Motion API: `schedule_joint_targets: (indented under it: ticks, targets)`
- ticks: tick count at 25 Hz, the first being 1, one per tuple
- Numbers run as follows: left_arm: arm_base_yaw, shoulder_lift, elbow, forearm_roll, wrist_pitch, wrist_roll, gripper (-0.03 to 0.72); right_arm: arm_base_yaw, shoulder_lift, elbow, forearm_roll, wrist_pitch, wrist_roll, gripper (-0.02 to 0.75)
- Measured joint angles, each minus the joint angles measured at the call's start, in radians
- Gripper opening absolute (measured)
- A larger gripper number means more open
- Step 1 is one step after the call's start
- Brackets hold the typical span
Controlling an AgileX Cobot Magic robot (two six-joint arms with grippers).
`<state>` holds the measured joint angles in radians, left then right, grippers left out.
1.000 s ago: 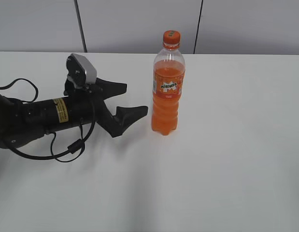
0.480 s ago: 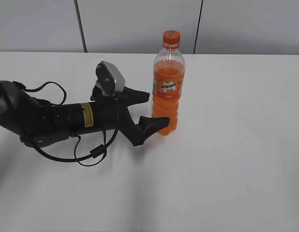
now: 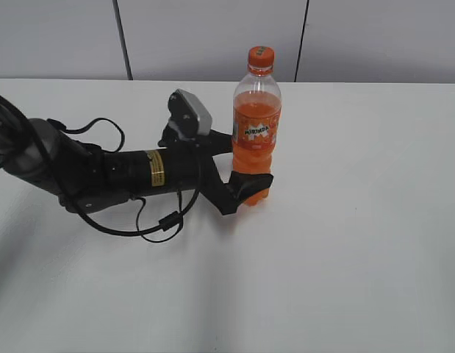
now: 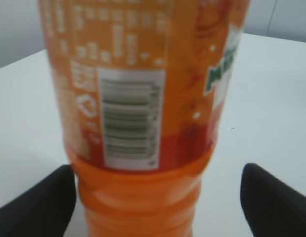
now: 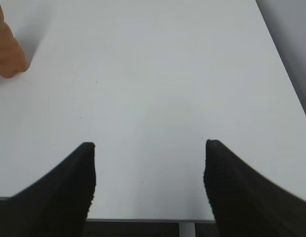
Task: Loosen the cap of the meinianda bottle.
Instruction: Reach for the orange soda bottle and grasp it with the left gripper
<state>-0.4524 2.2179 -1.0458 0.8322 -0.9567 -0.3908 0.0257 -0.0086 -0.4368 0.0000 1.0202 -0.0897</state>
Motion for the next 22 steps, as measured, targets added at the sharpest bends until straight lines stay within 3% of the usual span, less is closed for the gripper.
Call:
schedule_joint_targets:
  ticks: [12, 22]
  targets:
    - [-0.032, 0.012, -0.029, -0.058, 0.022, -0.006, 0.578, 0.000, 0.000, 0.000, 0.000, 0.000, 0.000, 0.513]
    - [-0.032, 0.012, -0.029, -0.069, 0.026, -0.006, 0.464, 0.000, 0.000, 0.000, 0.000, 0.000, 0.000, 0.513]
